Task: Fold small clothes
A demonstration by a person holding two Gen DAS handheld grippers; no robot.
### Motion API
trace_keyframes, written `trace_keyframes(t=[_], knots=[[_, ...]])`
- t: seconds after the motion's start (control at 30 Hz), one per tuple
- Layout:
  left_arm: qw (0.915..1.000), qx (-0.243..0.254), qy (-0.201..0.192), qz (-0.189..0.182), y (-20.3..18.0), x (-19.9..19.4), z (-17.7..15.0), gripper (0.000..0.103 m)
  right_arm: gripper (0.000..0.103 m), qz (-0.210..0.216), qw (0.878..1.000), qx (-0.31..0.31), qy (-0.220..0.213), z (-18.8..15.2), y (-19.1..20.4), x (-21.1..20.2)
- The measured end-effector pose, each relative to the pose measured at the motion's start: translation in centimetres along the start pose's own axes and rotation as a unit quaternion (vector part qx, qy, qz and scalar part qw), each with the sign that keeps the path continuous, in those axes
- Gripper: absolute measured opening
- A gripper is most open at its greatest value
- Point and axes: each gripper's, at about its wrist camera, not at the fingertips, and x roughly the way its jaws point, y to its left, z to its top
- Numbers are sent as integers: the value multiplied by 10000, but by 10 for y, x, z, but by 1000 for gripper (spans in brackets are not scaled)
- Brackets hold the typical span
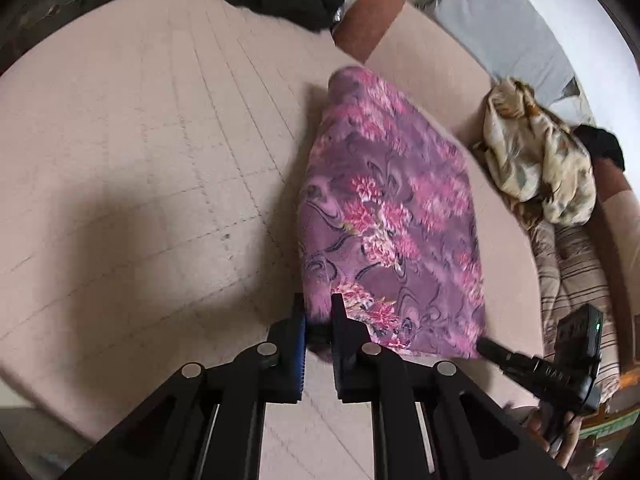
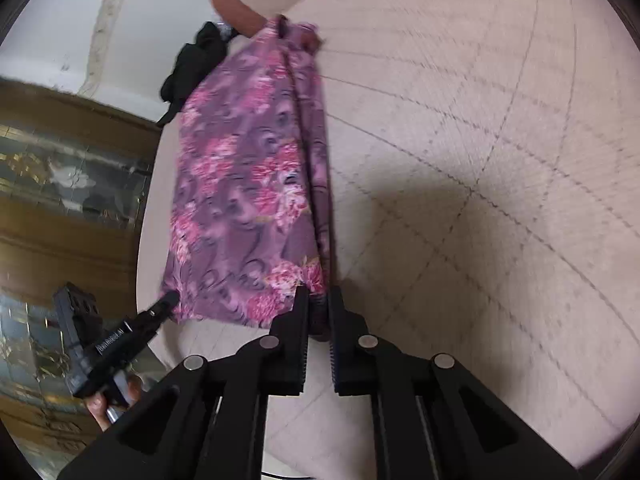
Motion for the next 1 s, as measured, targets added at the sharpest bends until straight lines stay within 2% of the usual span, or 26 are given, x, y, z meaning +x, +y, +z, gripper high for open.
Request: trace_keyframes(t=[0.07,0.1,0.17,0.23,0.27,0.3,0.33,0.37,0.4,0.5,0.67,0.9,1.0], knots=[[9998,36,33,215,4,1,-8,8,7,-137,9998,-140,-7,-11,7,-2],[9986,106,133,509,5,9,-12,8,7,-282,9993,-224,45,-15,7,3],[9980,107,220,579,6,15,-11,12,7,-225,9994,-181,210,-17,2,17],[9981,149,64,597,4,5,-9,16,10,-40,9997,-97,208,-15,1,16],[9980,127,-10,616,5,0,-9,28,13,-29,9998,-131,116,-14,3,9],[9979,92,-56,634,6,-5,-7,37,25,-105,9997,-195,-40,-12,6,1],[9981,31,-103,614,7,-10,-4,53,35,-225,9993,-243,-191,-10,7,-7],[9985,-21,-145,532,7,-14,-3,57,54,-279,9988,-261,-300,-8,8,-13],[9991,-60,-183,378,7,-19,2,58,57,-250,9986,-262,-380,-5,8,-19],[9993,-25,-182,330,1,-23,13,66,57,-110,9991,-214,-362,9,9,-21],[9998,77,-40,189,-12,-12,57,70,57,-294,9975,-589,-254,52,29,-4],[9993,221,70,277,-28,44,149,72,57,-172,9962,-801,-287,152,47,35],[9997,95,176,126,-32,77,188,72,57,-177,9967,-741,-276,190,42,57]])
